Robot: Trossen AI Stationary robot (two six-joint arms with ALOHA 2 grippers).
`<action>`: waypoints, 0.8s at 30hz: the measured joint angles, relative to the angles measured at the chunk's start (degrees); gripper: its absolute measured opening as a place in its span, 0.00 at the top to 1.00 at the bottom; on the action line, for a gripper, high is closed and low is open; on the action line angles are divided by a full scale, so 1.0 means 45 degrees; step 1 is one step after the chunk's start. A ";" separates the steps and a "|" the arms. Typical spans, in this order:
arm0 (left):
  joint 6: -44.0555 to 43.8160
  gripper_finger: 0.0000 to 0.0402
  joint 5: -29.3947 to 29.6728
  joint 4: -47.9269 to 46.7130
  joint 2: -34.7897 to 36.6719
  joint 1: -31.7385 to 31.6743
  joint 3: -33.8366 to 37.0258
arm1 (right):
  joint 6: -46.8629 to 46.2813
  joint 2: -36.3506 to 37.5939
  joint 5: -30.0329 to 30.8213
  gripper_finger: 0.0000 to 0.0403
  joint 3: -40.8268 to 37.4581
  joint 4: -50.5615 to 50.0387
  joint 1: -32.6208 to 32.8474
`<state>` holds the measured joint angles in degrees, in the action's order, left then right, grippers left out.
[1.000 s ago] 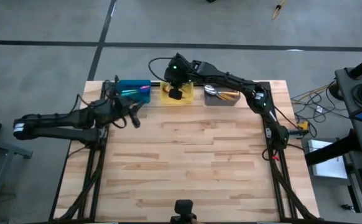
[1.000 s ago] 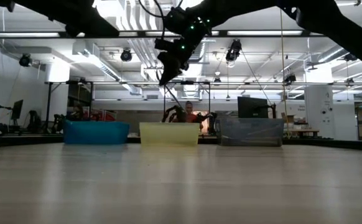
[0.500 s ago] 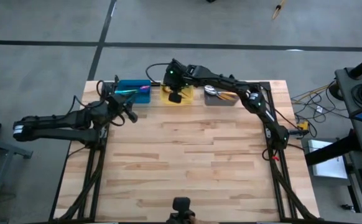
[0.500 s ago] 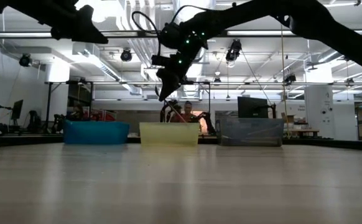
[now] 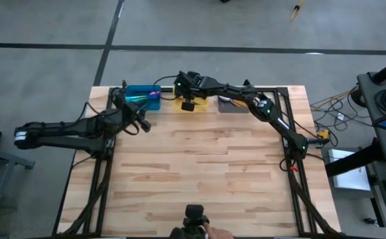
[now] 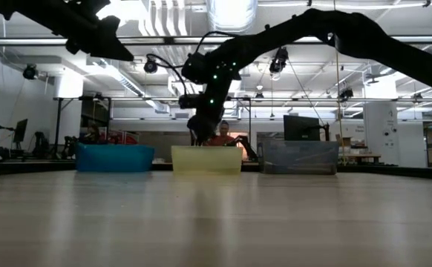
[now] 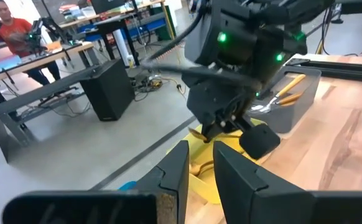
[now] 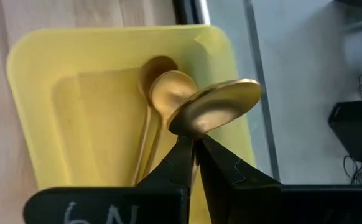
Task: Sort silverware by color (type)
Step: Put the gold spoon into the yellow bin
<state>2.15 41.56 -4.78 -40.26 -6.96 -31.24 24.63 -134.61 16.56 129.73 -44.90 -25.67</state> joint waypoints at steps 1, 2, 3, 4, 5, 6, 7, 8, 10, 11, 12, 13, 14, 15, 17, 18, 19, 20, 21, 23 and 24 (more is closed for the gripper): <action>-0.0081 0.86 0.0000 0.0000 -0.0066 0.0000 0.0000 | 0.0003 -0.0109 0.0000 0.97 0.0000 0.0016 0.0000; -0.0203 0.86 0.0000 -0.0005 -0.0120 0.0000 0.0000 | 0.0003 -0.0183 0.0000 0.97 0.0000 0.0053 -0.0015; -0.0351 0.86 0.0000 -0.0005 -0.0161 0.0000 0.0000 | -0.0002 -0.0292 0.0005 0.97 0.0000 0.0120 -0.0024; -0.0492 0.86 0.0000 0.0000 -0.0197 0.0000 0.0000 | -0.0006 -0.0364 0.0000 0.97 0.0000 0.0215 -0.0024; -0.0607 0.86 0.0000 -0.0003 -0.0222 0.0000 0.0000 | -0.0007 -0.0450 0.0015 0.97 0.0000 0.0268 -0.0024; -0.0675 0.86 0.0000 -0.0010 -0.0253 0.0000 0.0000 | 0.0001 -0.0509 0.0023 0.97 0.0000 0.0266 -0.0030; -0.0709 0.86 0.0000 -0.0006 -0.0284 0.0000 0.0000 | 0.0001 -0.0557 0.0026 0.97 0.0000 0.0239 -0.0044; -0.0709 0.86 -0.0005 -0.0010 -0.0309 0.0000 0.0000 | 0.0003 -0.0638 0.0040 0.97 0.0000 0.0261 -0.0049; -0.0707 0.86 -0.0005 0.0000 -0.0357 0.0000 0.0000 | -0.0008 -0.0691 0.0040 0.97 0.0000 0.0338 -0.0058; -0.0705 0.86 -0.0001 -0.0004 -0.0380 0.0000 0.0000 | -0.0011 -0.0702 0.0044 0.97 0.0000 0.0335 -0.0065; -0.0704 0.86 0.0000 0.0007 -0.0395 0.0000 0.0000 | -0.0017 -0.0714 0.0039 0.97 0.0000 0.0375 -0.0073; -0.0704 0.86 -0.0001 0.0001 -0.0399 0.0000 0.0000 | -0.0041 -0.0714 0.0039 0.97 0.0000 0.0496 -0.0078; -0.0715 0.86 -0.0004 -0.0003 -0.0401 0.0000 0.0000 | -0.0090 -0.0714 0.0039 0.97 0.0000 0.0603 -0.0082; -0.0776 0.86 0.0000 0.0011 -0.0402 0.0000 0.0000 | -0.0131 -0.0723 0.0039 0.97 0.0000 0.0673 -0.0108; -0.1027 0.86 -0.0005 0.0019 -0.0401 0.0000 0.0000 | -0.0134 -0.0733 0.0030 0.97 0.0000 0.0922 -0.0132; -0.1144 0.86 -0.0005 0.0015 -0.0406 0.0000 0.0000 | -0.0129 -0.0733 0.0022 0.97 0.0000 0.1046 -0.0142; -0.1272 0.86 -0.0005 0.0019 -0.0406 0.0000 0.0000 | -0.0136 -0.0733 0.0015 0.97 0.0000 0.1184 -0.0165; -0.1360 0.86 -0.0006 0.0019 -0.0406 0.0000 0.0000 | -0.0149 -0.0733 0.0004 0.97 0.0000 0.1359 -0.0188; -0.1405 0.86 -0.0010 0.0016 -0.0409 0.0000 0.0000 | -0.0158 -0.0733 0.0001 0.97 0.0000 0.1518 -0.0203; -0.1485 0.86 -0.0010 0.0015 -0.0441 0.0000 0.0000 | -0.0160 -0.0733 0.0000 0.97 0.0000 0.1625 -0.0223; -0.1498 0.86 -0.0015 0.0015 -0.0455 0.0000 0.0000 | -0.0140 -0.0733 0.0000 0.97 0.0000 0.1641 -0.0225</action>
<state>-4.59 41.50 -4.71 -42.30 -6.96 -31.24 24.00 -137.91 16.56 129.73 -37.51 -26.68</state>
